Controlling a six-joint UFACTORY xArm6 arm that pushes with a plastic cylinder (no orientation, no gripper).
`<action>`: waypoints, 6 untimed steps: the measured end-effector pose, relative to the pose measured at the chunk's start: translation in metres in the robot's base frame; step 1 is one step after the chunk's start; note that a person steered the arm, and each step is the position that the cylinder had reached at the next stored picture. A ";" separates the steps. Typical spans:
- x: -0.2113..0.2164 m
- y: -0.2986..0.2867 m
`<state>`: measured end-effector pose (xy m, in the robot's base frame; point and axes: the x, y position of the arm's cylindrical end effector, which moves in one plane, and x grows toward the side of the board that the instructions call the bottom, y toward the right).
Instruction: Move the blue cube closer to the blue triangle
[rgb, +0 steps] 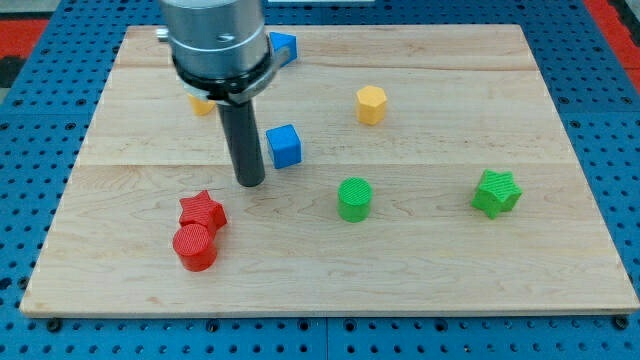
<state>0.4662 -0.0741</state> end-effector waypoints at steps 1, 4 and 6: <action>-0.007 0.046; -0.078 -0.007; -0.151 -0.023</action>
